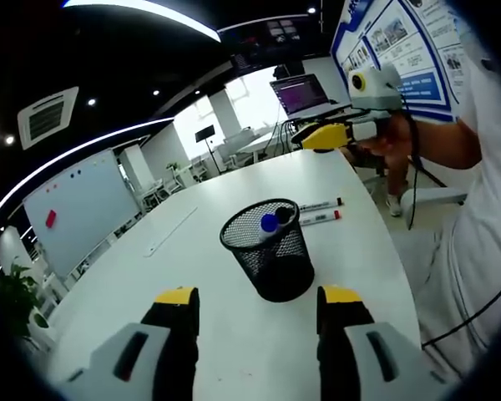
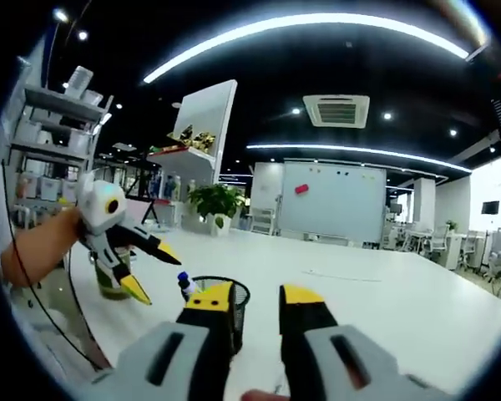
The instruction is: Pick up the whiteboard markers from the pen holder and place them facing the whiteboard neatly
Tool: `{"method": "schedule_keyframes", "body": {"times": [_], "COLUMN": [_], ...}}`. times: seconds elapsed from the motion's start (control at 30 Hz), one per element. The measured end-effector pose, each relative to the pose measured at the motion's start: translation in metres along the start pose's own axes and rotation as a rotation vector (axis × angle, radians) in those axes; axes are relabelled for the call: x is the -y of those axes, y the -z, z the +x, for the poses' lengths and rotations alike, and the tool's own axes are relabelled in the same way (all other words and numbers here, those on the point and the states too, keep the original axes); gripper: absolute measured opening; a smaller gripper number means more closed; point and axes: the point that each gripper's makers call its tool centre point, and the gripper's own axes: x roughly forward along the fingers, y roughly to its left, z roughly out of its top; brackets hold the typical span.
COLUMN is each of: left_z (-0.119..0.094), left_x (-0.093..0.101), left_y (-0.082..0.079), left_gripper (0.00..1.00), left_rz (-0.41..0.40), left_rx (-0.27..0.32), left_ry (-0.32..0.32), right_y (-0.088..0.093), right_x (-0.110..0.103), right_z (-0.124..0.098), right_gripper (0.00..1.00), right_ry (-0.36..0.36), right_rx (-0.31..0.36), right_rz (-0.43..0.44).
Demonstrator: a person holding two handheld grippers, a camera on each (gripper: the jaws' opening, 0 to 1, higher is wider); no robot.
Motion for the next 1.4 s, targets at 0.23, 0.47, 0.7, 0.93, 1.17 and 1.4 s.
{"method": "schedule_keyframes", "body": {"times": [0.23, 0.47, 0.7, 0.93, 1.17, 1.4], "left_z": [0.001, 0.002, 0.002, 0.002, 0.002, 0.002], "left_x": [-0.003, -0.006, -0.007, -0.007, -0.006, -0.005], "left_y": [0.001, 0.003, 0.004, 0.004, 0.005, 0.005], "left_gripper": [0.57, 0.57, 0.58, 0.58, 0.58, 0.58], "left_rz": [-0.001, -0.002, -0.002, -0.002, -0.001, 0.000], "left_rx": [0.003, 0.003, 0.002, 0.004, 0.002, 0.000], "left_ry": [0.003, 0.003, 0.007, 0.010, 0.011, 0.015], "right_y": [-0.004, -0.006, -0.003, 0.002, 0.014, 0.022], "right_x": [-0.003, -0.018, -0.046, -0.054, -0.068, -0.080], "right_z": [0.004, 0.013, 0.018, 0.025, 0.034, 0.045], "right_gripper": [0.21, 0.21, 0.22, 0.23, 0.23, 0.23], "right_ry": [-0.025, -0.092, -0.198, -0.223, -0.261, -0.266], "right_rx": [0.012, 0.017, 0.011, -0.008, -0.044, -0.075], "right_rz": [-0.005, -0.037, -0.066, -0.091, -0.133, -0.200]}}
